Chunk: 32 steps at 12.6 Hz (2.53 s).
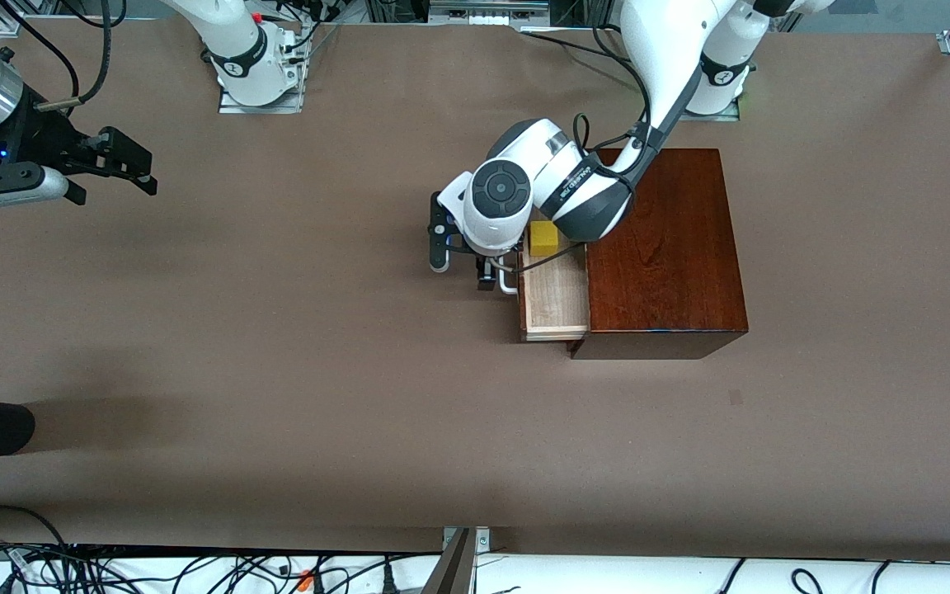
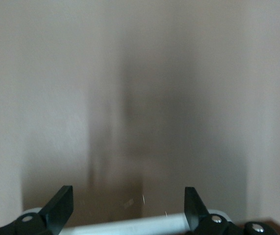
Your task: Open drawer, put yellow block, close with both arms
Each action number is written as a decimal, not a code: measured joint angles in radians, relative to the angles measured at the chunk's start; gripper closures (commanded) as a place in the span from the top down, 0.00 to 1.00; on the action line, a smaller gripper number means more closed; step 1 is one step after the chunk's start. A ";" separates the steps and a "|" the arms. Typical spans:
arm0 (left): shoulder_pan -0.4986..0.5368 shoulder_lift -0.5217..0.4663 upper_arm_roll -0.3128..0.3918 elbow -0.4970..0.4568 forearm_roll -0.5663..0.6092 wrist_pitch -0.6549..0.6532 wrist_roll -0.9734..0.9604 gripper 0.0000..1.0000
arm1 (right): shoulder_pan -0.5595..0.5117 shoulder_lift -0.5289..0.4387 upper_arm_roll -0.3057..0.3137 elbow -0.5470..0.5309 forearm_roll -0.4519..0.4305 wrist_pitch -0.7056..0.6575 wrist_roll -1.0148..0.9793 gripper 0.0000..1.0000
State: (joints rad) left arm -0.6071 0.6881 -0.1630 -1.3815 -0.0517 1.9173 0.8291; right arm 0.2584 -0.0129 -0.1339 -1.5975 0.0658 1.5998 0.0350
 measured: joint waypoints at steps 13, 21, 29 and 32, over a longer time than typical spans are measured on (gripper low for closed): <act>0.057 -0.013 -0.006 0.025 0.100 -0.217 0.007 1.00 | -0.005 0.014 0.001 0.004 -0.066 -0.010 0.013 1.00; 0.106 -0.057 0.002 0.030 0.124 -0.248 0.007 1.00 | -0.005 0.022 0.001 0.004 -0.102 -0.009 0.018 1.00; 0.197 -0.318 0.018 0.046 0.067 -0.367 -0.499 1.00 | -0.005 0.022 0.004 0.005 -0.102 -0.009 0.020 1.00; 0.264 -0.391 0.062 0.046 0.067 -0.398 -0.553 1.00 | -0.005 0.022 0.004 0.005 -0.102 -0.009 0.021 1.00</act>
State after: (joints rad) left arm -0.3433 0.2972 -0.1014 -1.3356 0.0152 1.5197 0.2762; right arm 0.2536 0.0087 -0.1301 -1.5926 -0.0365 1.5908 0.0557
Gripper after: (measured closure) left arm 0.000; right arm 0.000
